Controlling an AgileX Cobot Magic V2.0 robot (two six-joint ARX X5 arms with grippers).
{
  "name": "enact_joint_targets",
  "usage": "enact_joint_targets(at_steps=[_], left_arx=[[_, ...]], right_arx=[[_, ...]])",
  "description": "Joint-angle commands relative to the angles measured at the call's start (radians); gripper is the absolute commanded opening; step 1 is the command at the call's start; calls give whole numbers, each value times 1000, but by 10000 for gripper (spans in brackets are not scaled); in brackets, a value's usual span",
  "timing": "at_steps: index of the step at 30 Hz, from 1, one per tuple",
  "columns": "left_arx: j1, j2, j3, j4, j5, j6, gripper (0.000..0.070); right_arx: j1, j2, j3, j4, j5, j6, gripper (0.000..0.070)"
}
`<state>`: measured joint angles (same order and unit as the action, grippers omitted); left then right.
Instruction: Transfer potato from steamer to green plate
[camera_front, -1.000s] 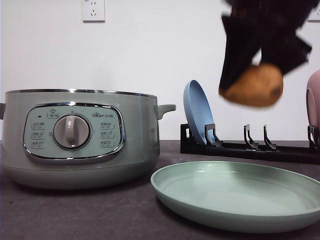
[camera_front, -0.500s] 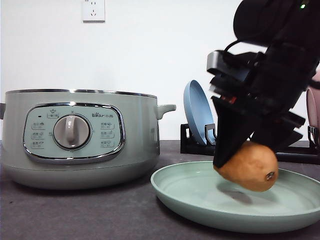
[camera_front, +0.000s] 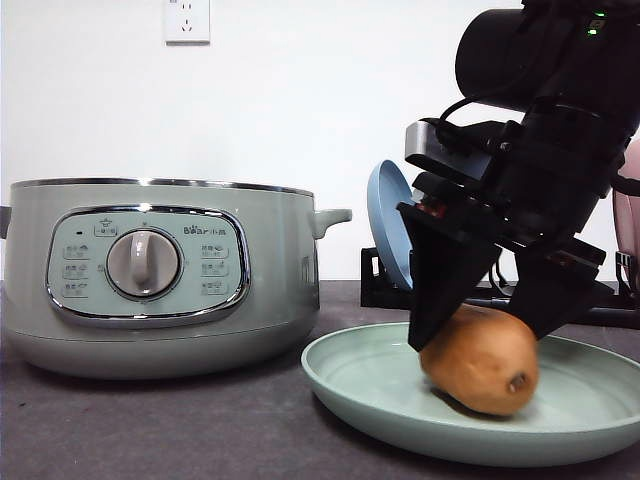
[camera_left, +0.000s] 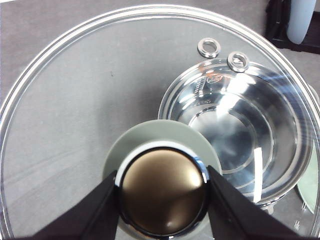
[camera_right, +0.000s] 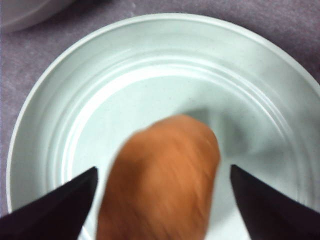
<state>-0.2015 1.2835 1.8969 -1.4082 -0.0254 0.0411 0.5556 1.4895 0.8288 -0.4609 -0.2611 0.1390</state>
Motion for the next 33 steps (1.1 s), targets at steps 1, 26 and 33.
enact_joint_targets(at_steps=[1,26,33], left_arx=[[-10,-4,42,47,2,-5,3],[-191,232,42,100,77,-12,3],[-231,347,42,111,76,-8,3]], right_arx=[[8,12,13,3,-1,11,657],[3,-358,483,-236,209,-54,694],[3,-414,548,-251,214,-76,694]])
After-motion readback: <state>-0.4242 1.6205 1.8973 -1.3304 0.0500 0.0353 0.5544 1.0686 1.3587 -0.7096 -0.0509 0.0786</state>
